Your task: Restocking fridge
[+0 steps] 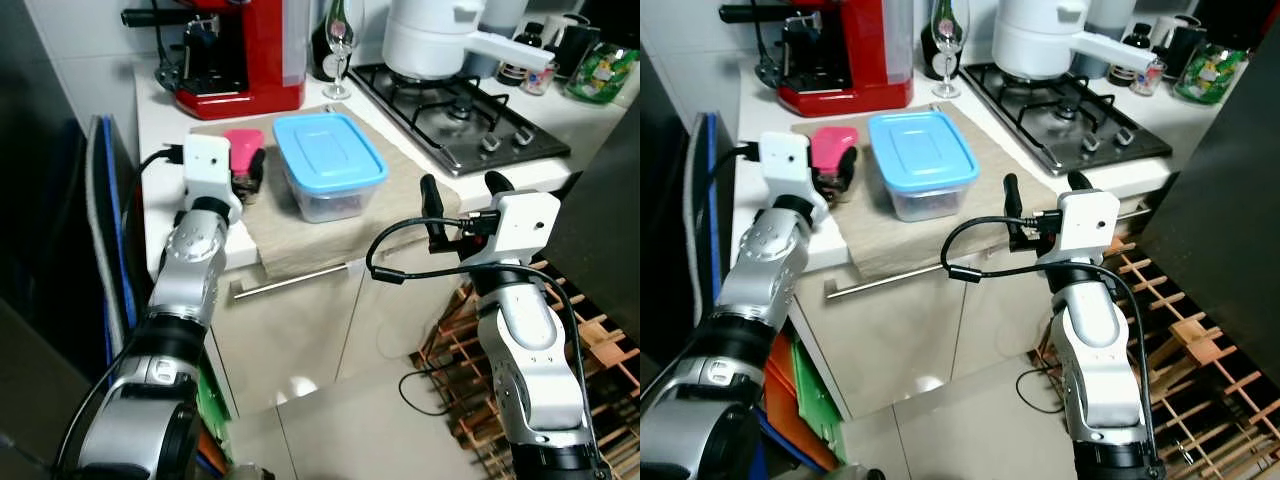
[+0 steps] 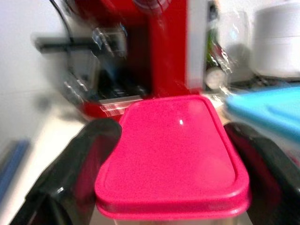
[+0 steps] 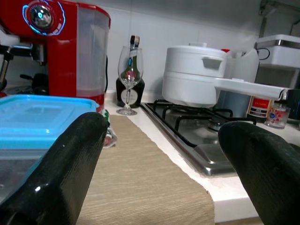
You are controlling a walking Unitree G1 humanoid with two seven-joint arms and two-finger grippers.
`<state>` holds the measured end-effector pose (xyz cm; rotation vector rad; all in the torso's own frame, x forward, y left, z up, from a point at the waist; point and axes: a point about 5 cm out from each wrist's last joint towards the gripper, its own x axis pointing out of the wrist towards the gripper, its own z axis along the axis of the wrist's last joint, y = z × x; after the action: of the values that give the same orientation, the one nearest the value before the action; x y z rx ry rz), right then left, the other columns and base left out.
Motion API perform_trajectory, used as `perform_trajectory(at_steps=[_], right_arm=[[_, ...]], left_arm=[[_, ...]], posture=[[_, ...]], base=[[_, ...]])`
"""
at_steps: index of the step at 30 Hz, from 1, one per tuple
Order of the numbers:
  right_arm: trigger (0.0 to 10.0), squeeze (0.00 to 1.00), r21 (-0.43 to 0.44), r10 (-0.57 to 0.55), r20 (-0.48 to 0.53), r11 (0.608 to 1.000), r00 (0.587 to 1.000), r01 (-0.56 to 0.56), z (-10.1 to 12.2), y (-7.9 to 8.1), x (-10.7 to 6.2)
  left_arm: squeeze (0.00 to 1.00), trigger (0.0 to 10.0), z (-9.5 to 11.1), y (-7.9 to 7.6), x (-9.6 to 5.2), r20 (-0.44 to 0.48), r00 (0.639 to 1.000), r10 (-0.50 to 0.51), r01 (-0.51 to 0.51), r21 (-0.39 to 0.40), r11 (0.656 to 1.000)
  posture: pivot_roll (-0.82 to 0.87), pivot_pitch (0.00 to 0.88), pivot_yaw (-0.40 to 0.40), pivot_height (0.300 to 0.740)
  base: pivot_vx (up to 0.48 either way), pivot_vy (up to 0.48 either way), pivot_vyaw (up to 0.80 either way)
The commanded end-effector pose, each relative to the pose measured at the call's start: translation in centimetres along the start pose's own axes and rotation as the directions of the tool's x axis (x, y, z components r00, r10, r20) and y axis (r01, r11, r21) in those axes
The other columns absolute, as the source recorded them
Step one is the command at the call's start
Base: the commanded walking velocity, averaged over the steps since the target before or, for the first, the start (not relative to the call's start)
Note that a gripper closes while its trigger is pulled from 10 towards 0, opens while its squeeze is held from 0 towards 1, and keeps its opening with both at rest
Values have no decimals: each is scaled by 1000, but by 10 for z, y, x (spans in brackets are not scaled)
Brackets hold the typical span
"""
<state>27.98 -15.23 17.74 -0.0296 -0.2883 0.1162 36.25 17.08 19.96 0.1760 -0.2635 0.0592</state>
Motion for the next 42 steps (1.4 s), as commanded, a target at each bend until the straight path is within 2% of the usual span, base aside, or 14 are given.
perform_trajectory(at_steps=[1,4,8,13,15,16,17,18,19,21,27,31,36,42], right_arm=[[10000,0,-1,2,15,1000,1000,-2,2,-1,4],[10000,0,1,11,20,1000,1000,-11,2,1,6],[10000,0,3,11,37,1000,999,-11,5,1,8],[10000,0,-12,-27,120,1000,992,29,22,-3,4],[10000,0,-14,-22,131,1000,991,24,25,-2,5],[10000,0,-11,-18,132,1000,991,20,24,-1,5],[10000,0,-11,-18,132,1000,991,20,24,-1,5],[10000,0,-5,-10,127,1000,992,11,22,0,7],[10000,0,7,10,110,1000,994,-11,17,5,10],[10000,0,15,18,99,1000,995,-20,14,6,13],[10000,0,30,22,52,999,998,-24,6,5,19],[10000,0,33,13,30,999,999,-14,2,1,20],[10000,0,17,19,53,1000,998,-20,6,2,21],[10000,0,11,22,63,1000,998,-23,8,2,22]], left_arm=[[0,0,26,10,2,114,992,59,-66,58,996],[0,0,45,18,-2,184,979,92,-106,71,992],[0,0,55,19,-12,197,978,74,-89,64,994],[0,0,67,-1,-48,250,968,-15,21,-19,1000],[0,0,67,-5,-52,265,964,-27,37,-32,999],[0,4745,65,-5,-53,258,966,-15,26,-38,999],[0,4745,65,-5,-53,258,966,-15,26,-38,999],[0,10000,60,-5,-52,237,971,4,3,-29,1000],[0,10000,52,-7,-52,194,981,17,-16,-6,1000],[0,10000,46,-9,-52,170,985,16,-17,3,1000],[0,10000,29,-17,-56,87,996,4,-4,-9,1000],[0,10000,29,-24,-55,87,996,-12,13,-12,1000],[0,10000,39,-26,-55,142,990,-25,28,-23,999],[0,10000,41,-28,-54,149,989,-24,27,-13,1000]], posture=[[-64,0,-28,740],[-53,0,-29,740],[-48,0,-28,740],[-32,0,-30,740],[-26,0,-35,740],[-26,0,-35,740],[-26,0,-35,740],[-22,0,-38,740],[-21,0,-38,740],[-21,0,-38,740],[-23,0,-40,740],[-33,0,-43,740],[-52,0,-34,740],[-58,0,-33,740]], base=[[0,0,0],[0,0,0],[0,0,0],[0,0,0],[0,0,0],[0,0,0],[0,0,0],[0,0,0],[0,0,0],[0,0,0],[0,0,0],[0,0,552],[0,0,709],[0,0,696]])
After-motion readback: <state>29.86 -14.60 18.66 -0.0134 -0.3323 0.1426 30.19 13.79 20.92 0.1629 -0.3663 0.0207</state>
